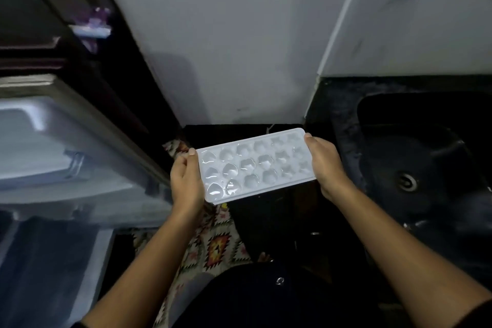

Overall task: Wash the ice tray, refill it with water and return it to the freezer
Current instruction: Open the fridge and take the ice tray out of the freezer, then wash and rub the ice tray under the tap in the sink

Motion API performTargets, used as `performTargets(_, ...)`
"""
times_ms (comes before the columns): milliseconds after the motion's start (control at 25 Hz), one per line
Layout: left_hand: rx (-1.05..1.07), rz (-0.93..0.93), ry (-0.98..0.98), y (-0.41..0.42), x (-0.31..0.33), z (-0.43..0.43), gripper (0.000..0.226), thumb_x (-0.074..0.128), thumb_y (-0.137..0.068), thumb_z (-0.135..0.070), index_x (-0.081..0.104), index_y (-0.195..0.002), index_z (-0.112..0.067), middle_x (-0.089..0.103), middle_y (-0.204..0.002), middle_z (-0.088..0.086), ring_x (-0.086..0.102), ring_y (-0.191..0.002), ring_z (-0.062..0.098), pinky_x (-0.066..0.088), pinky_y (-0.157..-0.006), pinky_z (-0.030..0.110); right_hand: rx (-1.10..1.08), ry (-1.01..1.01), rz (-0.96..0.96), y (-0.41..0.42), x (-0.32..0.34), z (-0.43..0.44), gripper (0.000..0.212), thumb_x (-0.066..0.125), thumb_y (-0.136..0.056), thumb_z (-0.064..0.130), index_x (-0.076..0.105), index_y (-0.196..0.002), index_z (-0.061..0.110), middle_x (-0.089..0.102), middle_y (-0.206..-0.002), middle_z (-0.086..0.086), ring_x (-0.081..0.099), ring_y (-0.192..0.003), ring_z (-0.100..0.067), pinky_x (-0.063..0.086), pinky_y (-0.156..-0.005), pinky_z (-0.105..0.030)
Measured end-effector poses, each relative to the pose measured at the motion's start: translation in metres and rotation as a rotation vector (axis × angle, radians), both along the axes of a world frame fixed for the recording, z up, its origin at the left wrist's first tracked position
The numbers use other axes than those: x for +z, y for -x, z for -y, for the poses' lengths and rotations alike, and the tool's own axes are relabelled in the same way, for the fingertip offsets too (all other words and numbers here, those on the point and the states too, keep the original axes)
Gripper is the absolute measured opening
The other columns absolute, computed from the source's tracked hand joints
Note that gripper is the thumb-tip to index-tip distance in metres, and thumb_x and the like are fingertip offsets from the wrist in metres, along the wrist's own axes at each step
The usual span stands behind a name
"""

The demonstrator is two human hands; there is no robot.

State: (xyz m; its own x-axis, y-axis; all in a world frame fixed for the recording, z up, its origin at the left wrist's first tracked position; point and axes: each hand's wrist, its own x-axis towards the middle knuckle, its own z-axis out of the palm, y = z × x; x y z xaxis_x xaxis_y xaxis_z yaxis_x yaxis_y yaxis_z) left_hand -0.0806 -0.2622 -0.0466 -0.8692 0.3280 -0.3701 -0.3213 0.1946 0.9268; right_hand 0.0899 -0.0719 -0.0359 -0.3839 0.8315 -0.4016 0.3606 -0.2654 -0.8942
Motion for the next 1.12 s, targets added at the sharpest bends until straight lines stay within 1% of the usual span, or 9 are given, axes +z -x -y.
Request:
performTargets(80, -0.082, -0.011, -0.02, -0.005, 0.008, -0.039, 0.03, 0.052, -0.11, -0.04, 0.059, -0.09, -0.018, 0.069, -0.086, 0.004, 0.065, -0.082, 0.025, 0.054, -0.077, 0.042, -0.088, 0.007, -0.018, -0.022, 0.005, -0.023, 0.04, 0.05, -0.107, 0.037, 0.072, -0.096, 0.006, 0.075, -0.088, -0.005, 0.073, -0.082, -0.022, 0.058, -0.074, -0.036)
performTargets(200, -0.211, -0.032, -0.044, -0.015, 0.018, -0.093, 0.031, 0.05, -0.111, -0.036, 0.056, -0.089, -0.016, 0.065, -0.086, 0.008, 0.061, -0.081, 0.026, 0.052, -0.072, 0.039, -0.205, 0.018, -0.051, -0.054, 0.012, -0.048, 0.036, 0.049, -0.108, 0.035, 0.074, -0.094, 0.012, 0.078, -0.087, -0.001, 0.076, -0.077, -0.016, 0.06, -0.064, -0.028)
performTargets(400, -0.466, -0.034, -0.015, -0.038, 0.025, -0.18, 0.031, 0.048, -0.112, -0.038, 0.059, -0.1, -0.012, 0.071, -0.094, 0.008, 0.068, -0.084, 0.023, 0.058, -0.07, 0.036, -0.416, 0.002, -0.038, -0.109, 0.013, -0.083, 0.04, 0.047, -0.108, 0.035, 0.073, -0.095, 0.007, 0.076, -0.085, 0.001, 0.073, -0.071, -0.009, 0.055, -0.057, -0.02)
performTargets(520, -0.615, -0.025, -0.025, -0.057, 0.024, -0.239, 0.031, 0.048, -0.112, -0.037, 0.06, -0.103, -0.009, 0.072, -0.096, 0.012, 0.069, -0.085, 0.026, 0.059, -0.071, 0.039, -0.566, 0.002, -0.028, -0.138, 0.01, -0.103, 0.04, 0.047, -0.108, 0.037, 0.074, -0.095, 0.011, 0.079, -0.092, -0.004, 0.076, -0.084, -0.017, 0.058, -0.066, -0.025)
performTargets(640, -0.777, 0.002, -0.032, -0.077, 0.02, -0.298, 0.031, 0.049, -0.112, -0.036, 0.059, -0.1, -0.009, 0.071, -0.092, 0.012, 0.067, -0.083, 0.028, 0.057, -0.071, 0.04, -0.745, 0.007, -0.037, -0.163, 0.004, -0.121, 0.043, 0.047, -0.109, 0.036, 0.072, -0.102, 0.002, 0.077, -0.1, -0.014, 0.075, -0.09, -0.024, 0.058, -0.075, -0.033)
performTargets(720, -0.878, 0.019, -0.036, -0.093, 0.021, -0.335, 0.031, 0.051, -0.111, -0.036, 0.057, -0.092, -0.012, 0.068, -0.085, 0.009, 0.065, -0.08, 0.028, 0.055, -0.07, 0.039, -0.867, 0.011, -0.056, -0.175, 0.002, -0.129, 0.042, 0.047, -0.109, 0.035, 0.072, -0.101, 0.002, 0.078, -0.095, -0.012, 0.076, -0.089, -0.024, 0.058, -0.073, -0.033)
performTargets(880, -1.069, -0.002, -0.036, -0.119, 0.021, -0.399, 0.032, 0.052, -0.111, -0.034, 0.06, -0.095, -0.008, 0.067, -0.085, 0.012, 0.062, -0.08, 0.027, 0.052, -0.071, 0.039, -1.095, 0.021, -0.066, -0.191, 0.007, -0.136, 0.037, 0.049, -0.109, 0.032, 0.074, -0.094, 0.009, 0.077, -0.083, 0.0, 0.074, -0.076, -0.016, 0.056, -0.06, -0.022)
performTargets(1000, -1.225, -0.016, -0.034, -0.137, 0.02, -0.44, 0.038, 0.053, -0.11, -0.036, 0.061, -0.101, 0.0, 0.068, -0.089, 0.014, 0.063, -0.082, 0.028, 0.053, -0.074, 0.043, -1.229, -0.005, -0.036, -0.198, 0.01, -0.138, 0.039, 0.049, -0.109, 0.033, 0.073, -0.098, 0.005, 0.077, -0.09, -0.007, 0.073, -0.078, -0.017, 0.056, -0.062, -0.022)
performTargets(1120, -1.365, -0.017, -0.032, -0.155, 0.019, -0.468, 0.038, 0.054, -0.11, -0.034, 0.062, -0.106, 0.003, 0.071, -0.092, 0.013, 0.065, -0.082, 0.027, 0.055, -0.073, 0.04, -1.346, -0.051, -0.01, -0.203, 0.009, -0.135, 0.037, 0.052, -0.107, 0.032, 0.07, -0.087, 0.007, 0.072, -0.083, -0.004, 0.068, -0.074, -0.016, 0.053, -0.063, -0.024)
